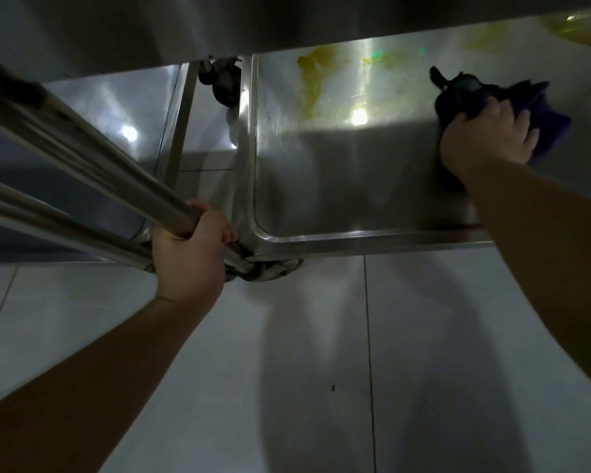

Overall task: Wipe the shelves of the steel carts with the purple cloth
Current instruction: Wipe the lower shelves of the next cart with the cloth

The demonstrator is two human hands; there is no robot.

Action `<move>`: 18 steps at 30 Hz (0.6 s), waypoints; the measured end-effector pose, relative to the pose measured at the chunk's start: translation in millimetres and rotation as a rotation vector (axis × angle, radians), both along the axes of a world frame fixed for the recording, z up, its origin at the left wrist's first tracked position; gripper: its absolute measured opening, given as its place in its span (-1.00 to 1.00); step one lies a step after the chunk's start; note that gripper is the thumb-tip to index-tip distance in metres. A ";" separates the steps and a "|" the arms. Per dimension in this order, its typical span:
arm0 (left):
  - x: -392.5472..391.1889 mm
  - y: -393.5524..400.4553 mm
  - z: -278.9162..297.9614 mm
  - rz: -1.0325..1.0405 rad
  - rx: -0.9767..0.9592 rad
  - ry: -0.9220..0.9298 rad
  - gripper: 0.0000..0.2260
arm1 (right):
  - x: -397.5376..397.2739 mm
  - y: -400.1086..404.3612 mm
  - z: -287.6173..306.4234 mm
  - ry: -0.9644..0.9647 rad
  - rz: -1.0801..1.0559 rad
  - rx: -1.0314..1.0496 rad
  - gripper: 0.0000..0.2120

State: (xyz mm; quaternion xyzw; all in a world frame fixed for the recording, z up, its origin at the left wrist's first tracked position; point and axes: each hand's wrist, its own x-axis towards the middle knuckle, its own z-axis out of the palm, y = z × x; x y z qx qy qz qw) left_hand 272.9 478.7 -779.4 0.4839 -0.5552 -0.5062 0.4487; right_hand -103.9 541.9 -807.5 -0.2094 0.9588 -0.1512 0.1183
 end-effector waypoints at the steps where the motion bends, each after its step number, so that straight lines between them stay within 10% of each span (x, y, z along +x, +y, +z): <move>1: -0.6 0.4 0.3 0.003 -0.002 0.004 -0.84 | 8.2 -8.7 -0.7 -0.020 -0.017 -0.006 -0.35; 11: -4.1 3.4 8.1 -0.001 -0.001 0.017 -0.68 | 196.9 -140.9 4.5 -0.075 0.963 -0.054 -0.44; 18: -4.3 2.4 2.5 0.000 0.026 0.038 -0.71 | 228.1 -46.8 -1.9 -0.143 1.279 -0.113 -0.50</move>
